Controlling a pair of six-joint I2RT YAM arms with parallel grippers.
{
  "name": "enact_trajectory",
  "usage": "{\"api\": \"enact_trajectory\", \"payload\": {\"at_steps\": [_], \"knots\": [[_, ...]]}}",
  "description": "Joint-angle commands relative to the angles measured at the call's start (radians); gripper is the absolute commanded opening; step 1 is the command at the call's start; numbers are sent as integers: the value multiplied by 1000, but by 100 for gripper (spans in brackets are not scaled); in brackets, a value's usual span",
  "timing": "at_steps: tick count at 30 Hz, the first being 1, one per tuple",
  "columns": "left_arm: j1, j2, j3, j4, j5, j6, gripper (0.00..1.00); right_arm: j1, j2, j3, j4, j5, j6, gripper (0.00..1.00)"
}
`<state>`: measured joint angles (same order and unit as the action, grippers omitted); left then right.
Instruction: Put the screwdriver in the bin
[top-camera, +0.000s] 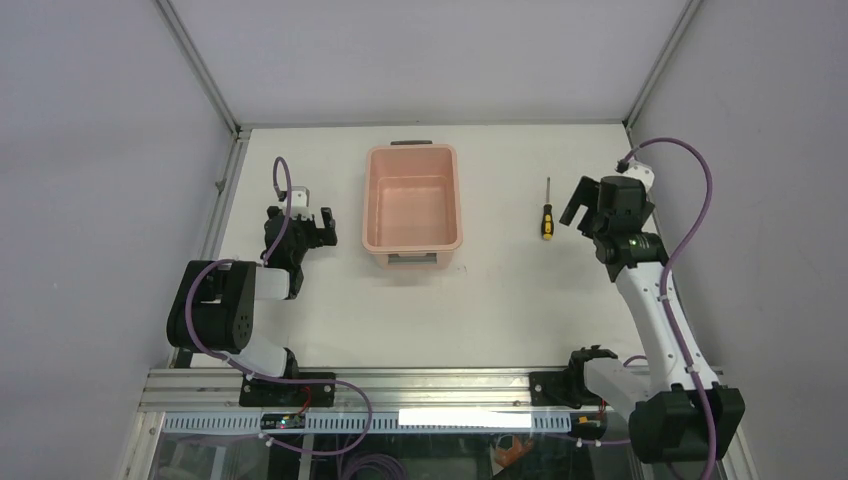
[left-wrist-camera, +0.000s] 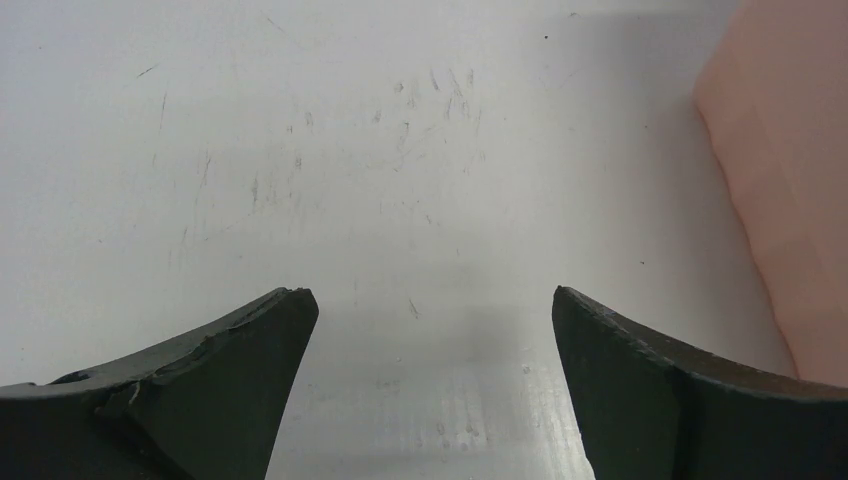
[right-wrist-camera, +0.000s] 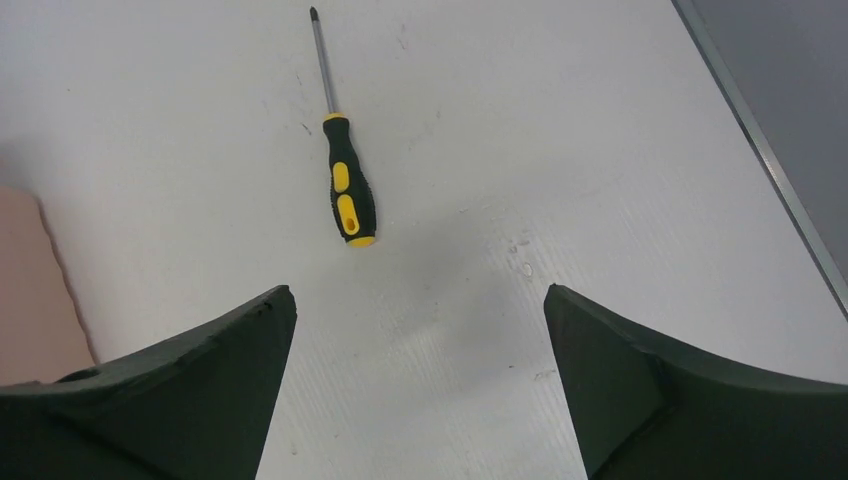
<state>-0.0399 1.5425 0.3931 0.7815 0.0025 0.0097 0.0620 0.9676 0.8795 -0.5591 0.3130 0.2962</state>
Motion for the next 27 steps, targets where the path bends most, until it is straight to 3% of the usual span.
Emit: {"api": "enact_trajectory", "payload": {"at_steps": [1, 8, 14, 19, 24, 27], "knots": [[-7, -35, -10, 22, 16, -19, 99, -3, 103, 129, 33, -51, -24, 99], [-7, -36, -10, 22, 16, -19, 99, -3, 511, 365, -8, -260, -49, 99], [-6, -35, -10, 23, 17, -19, 99, -5, 811, 502, -14, -206, -104, 98], [-6, -36, -10, 22, 16, -19, 99, -7, 933, 535, -37, -219, -88, 88], [-7, -35, -10, 22, 16, -19, 99, -8, 986, 500, -46, -260, -32, 51], [-7, -36, -10, 22, 16, -19, 99, -7, 977, 481, -59, -237, -15, 16]]}}
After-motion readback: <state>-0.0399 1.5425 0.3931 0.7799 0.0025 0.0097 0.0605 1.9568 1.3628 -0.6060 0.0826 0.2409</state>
